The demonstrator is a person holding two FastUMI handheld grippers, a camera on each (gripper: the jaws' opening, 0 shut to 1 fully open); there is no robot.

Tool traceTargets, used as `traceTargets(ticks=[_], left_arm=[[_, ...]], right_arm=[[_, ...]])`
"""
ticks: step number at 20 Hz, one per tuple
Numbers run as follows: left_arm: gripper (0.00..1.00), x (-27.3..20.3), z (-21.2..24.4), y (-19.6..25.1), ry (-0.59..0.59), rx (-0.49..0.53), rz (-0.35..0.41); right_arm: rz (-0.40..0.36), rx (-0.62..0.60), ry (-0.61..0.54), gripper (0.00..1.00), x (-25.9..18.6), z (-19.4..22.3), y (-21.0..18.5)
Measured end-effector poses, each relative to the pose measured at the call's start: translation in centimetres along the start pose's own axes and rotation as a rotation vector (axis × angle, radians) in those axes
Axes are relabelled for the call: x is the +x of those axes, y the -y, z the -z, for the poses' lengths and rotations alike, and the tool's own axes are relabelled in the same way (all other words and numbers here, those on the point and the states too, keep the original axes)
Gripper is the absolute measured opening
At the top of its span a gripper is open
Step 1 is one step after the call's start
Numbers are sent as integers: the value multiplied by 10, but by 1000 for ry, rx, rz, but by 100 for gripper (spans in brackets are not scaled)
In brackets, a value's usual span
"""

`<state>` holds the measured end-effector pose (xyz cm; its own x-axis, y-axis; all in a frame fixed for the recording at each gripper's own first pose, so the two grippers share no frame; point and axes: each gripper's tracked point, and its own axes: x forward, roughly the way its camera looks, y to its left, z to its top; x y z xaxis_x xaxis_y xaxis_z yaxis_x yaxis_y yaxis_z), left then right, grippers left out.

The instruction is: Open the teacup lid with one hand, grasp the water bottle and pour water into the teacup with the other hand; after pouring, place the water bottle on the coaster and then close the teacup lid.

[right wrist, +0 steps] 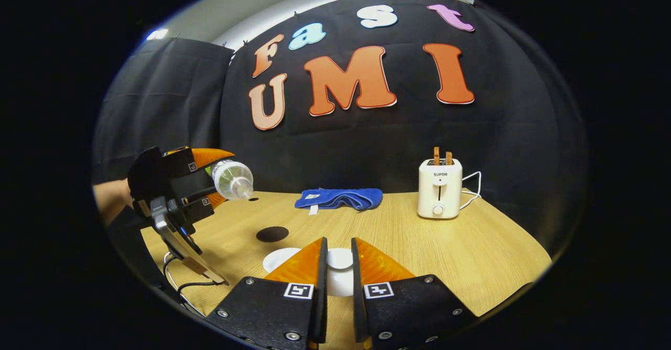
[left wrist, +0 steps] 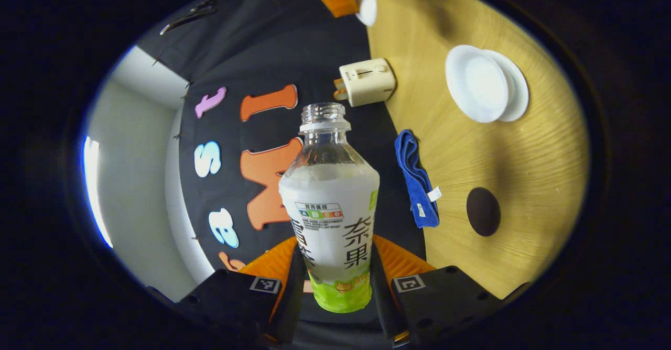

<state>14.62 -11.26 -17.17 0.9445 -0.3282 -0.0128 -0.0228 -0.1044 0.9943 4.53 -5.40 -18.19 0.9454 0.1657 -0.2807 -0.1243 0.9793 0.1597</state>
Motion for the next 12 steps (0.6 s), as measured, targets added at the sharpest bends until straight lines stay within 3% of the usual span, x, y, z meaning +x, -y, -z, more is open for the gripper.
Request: traceTargets(ticks=[7,12], left_arm=[[60,3,28,-28,-23,-458,-167],[63,16,60,-21,-75,-812,-170]], right_arm=[[-20,-4,12,20,23,-10,-24],[-31,-40,3,20,44,-14,-39]])
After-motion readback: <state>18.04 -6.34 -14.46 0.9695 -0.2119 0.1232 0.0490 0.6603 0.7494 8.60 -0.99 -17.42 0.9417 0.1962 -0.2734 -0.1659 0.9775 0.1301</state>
